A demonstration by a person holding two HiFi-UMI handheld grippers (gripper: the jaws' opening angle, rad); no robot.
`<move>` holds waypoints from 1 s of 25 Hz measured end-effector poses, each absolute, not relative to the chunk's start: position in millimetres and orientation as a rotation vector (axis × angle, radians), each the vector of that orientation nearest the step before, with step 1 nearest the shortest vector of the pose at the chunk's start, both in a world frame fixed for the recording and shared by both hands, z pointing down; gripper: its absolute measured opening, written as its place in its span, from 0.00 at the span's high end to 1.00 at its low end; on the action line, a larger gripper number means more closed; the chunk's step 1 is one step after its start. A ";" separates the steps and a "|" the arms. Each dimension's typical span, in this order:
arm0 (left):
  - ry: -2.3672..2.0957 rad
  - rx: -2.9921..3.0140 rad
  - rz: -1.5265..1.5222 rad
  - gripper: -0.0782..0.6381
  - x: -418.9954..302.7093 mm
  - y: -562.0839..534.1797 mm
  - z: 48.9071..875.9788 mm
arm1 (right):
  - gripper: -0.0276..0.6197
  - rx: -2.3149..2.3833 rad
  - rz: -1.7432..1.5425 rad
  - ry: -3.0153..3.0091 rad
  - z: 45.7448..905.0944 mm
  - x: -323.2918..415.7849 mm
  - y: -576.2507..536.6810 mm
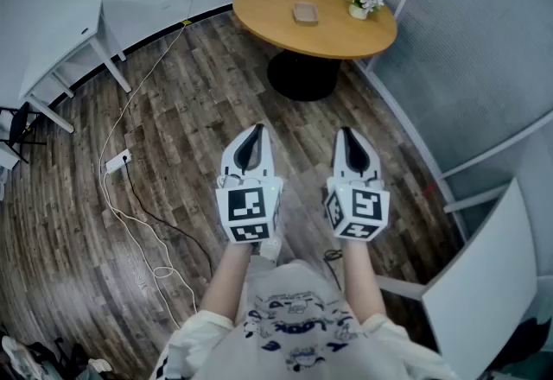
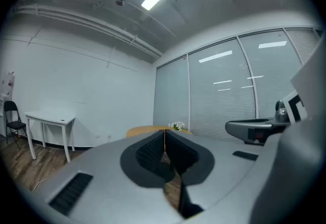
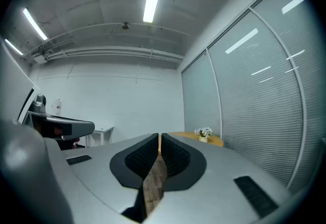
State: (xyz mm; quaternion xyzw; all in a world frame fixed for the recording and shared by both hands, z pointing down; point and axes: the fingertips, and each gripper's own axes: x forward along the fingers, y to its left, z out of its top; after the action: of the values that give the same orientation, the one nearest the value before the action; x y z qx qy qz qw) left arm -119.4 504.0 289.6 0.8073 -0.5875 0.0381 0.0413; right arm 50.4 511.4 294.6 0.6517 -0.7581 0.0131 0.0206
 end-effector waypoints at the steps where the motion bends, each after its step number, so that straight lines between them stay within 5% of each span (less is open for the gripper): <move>1: -1.798 2.473 0.116 0.88 -119.6 505.0 289.7 | 0.93 2.019 0.043 -2.353 295.1 49.9 512.2; 25: -1.734 2.486 0.154 0.88 -144.0 438.3 314.6 | 0.93 2.077 0.153 -2.294 328.6 41.1 450.6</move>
State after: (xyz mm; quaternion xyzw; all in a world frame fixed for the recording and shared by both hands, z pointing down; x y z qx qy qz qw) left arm -144.0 438.3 314.6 0.8179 -0.5706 0.0508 0.0534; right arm 41.1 450.6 328.6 0.6703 -0.7401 0.0495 0.0216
